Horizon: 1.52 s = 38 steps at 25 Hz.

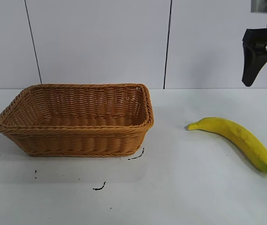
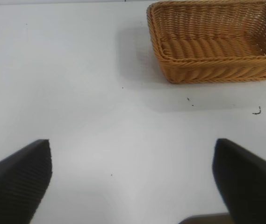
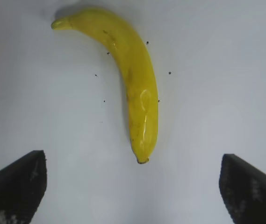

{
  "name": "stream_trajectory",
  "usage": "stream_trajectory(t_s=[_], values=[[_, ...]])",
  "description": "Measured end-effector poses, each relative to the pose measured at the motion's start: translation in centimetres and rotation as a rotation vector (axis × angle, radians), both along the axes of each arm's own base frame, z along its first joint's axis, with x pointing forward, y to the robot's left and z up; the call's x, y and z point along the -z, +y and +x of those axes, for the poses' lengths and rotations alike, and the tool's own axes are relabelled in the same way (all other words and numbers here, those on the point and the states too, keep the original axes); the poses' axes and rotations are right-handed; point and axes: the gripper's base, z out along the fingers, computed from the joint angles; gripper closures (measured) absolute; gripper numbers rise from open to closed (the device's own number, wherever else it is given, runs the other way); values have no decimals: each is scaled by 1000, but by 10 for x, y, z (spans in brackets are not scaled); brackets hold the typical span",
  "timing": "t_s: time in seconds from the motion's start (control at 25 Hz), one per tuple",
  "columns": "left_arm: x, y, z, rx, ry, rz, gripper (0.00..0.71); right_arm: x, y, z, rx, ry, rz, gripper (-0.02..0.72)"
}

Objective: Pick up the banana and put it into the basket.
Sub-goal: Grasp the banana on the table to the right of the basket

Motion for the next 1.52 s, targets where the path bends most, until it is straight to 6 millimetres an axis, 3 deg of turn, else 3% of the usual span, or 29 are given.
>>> stream_trajectory(t_s=[0.24, 0.72, 1.28, 1.52], values=[[0, 0, 0, 0, 0, 0, 17, 18, 20, 11, -108, -47, -60, 13], [0, 0, 0, 0, 0, 0, 17, 48, 14, 16, -41, 38, -133, 13], [0, 0, 0, 0, 0, 0, 17, 109, 9, 29, 0, 93, -119, 13], [0, 0, 0, 0, 0, 0, 17, 125, 10, 29, 28, 119, -106, 13]])
